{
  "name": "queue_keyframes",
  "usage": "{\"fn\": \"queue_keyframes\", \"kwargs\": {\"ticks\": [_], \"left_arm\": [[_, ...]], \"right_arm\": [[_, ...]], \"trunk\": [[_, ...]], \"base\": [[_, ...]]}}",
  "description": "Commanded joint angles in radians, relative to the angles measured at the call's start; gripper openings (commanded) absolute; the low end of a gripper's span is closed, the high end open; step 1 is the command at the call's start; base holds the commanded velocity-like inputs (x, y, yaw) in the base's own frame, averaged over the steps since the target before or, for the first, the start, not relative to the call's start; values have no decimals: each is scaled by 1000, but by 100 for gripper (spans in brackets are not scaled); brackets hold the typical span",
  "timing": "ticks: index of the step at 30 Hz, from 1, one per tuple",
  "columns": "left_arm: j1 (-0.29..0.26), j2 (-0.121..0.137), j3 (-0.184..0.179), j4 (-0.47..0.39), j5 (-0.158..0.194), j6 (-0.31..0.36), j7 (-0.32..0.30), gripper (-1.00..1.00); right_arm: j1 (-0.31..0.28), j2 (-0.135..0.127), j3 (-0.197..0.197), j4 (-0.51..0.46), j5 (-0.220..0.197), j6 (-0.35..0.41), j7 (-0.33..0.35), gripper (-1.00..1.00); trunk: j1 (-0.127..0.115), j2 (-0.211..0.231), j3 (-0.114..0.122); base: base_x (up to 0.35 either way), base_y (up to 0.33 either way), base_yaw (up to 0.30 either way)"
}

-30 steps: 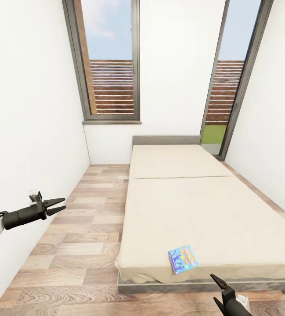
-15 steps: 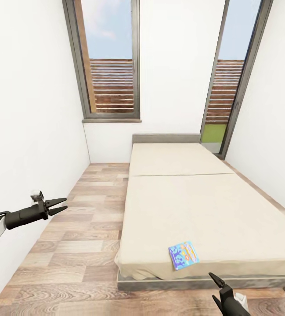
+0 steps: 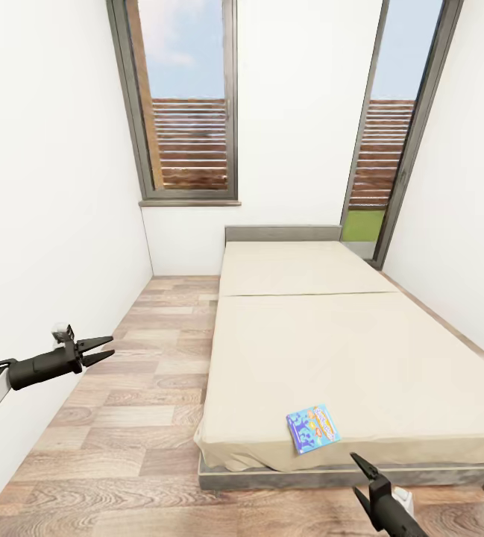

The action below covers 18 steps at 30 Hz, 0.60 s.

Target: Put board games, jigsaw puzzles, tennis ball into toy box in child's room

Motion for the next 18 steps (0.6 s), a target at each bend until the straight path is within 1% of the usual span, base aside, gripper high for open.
{"fn": "queue_keyframes", "kwargs": {"ticks": [1,3,7,9,12,18], "left_arm": [[0,0,1,0,1,11,-3,100],[0,0,1,0,0,10,-3,100],[0,-3,0,-1,0,10,-3,100],[0,-5,0,-1,0,10,-3,100],[0,-9,0,-1,0,10,-3,100],[0,-10,1,0,0,8,-3,100]], "right_arm": [[-1,3,-3,-1,-6,8,5,100],[-10,20,-3,-23,-5,8,14,100],[-27,41,-2,-64,-4,8,18,100],[-31,45,-2,-72,-4,8,19,100],[-35,50,-2,-82,-4,10,19,100],[-36,52,-1,-86,-4,17,20,100]], "trunk": [[0,0,-1],[8,-14,-7],[23,-42,-20],[31,-56,-26],[31,-56,-26],[31,-56,-26]], "base": [[0,0,0],[0,0,0],[0,0,0],[0,0,0],[0,0,0],[0,0,0]]}}
